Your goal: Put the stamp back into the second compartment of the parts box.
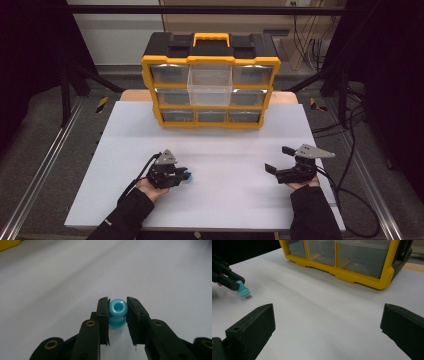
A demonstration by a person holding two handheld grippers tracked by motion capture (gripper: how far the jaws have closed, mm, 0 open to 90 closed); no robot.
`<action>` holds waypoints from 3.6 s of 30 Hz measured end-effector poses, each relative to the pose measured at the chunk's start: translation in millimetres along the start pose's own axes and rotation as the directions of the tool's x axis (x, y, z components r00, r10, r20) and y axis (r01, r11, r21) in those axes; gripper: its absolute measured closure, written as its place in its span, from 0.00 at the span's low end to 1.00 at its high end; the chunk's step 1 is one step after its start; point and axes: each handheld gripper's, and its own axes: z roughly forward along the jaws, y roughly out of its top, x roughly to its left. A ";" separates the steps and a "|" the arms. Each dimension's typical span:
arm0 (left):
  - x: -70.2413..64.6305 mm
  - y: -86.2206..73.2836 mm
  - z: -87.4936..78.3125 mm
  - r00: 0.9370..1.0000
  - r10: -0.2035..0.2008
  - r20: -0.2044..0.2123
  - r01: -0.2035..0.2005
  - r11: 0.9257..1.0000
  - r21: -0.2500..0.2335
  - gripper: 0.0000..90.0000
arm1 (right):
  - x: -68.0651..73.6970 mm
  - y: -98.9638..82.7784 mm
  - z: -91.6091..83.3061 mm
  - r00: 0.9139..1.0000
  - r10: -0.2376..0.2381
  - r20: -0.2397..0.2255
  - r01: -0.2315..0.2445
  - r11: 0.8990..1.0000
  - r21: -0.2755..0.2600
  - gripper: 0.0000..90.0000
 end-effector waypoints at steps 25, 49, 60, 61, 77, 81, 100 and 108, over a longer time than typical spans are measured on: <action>3.1 10.3 -16.1 1.000 0.001 -0.027 -0.002 0.999 -0.040 0.81 | 0.2 -0.2 0.3 1.000 0.000 0.000 0.000 1.000 0.004 0.00; 2.7 24.3 -30.3 0.999 0.015 -0.048 -0.018 0.998 -0.067 0.81 | 0.0 -0.3 0.2 1.000 0.000 0.002 0.000 1.000 0.008 0.00; 3.2 32.6 -40.4 0.998 0.020 -0.053 -0.024 0.996 -0.088 0.81 | -0.1 -0.2 0.1 1.000 0.000 0.003 0.000 1.000 0.006 0.00; 3.4 33.2 -41.3 0.999 0.020 -0.051 -0.024 0.996 -0.089 0.81 | -0.1 -0.2 0.1 1.000 0.000 0.003 0.000 1.000 0.006 0.00; 6.0 40.0 -54.3 0.998 0.027 -0.061 -0.034 0.993 -0.112 0.81 | 0.1 -0.3 0.0 1.000 0.000 0.003 0.000 1.000 0.006 0.00; 6.3 43.0 -57.7 0.998 0.031 -0.062 -0.038 0.992 -0.117 0.81 | -0.2 -0.2 -0.2 1.000 -0.004 0.005 0.004 1.000 0.004 0.00; 9.4 60.2 -76.0 0.997 0.047 -0.060 -0.056 0.985 -0.160 0.81 | 0.2 -0.5 0.1 1.000 -0.001 0.003 0.001 1.000 0.010 0.00; 8.4 70.6 -82.3 0.996 0.062 -0.062 -0.072 0.984 -0.165 0.81 | 0.1 -0.4 0.0 1.000 -0.001 0.004 0.001 1.000 0.008 0.00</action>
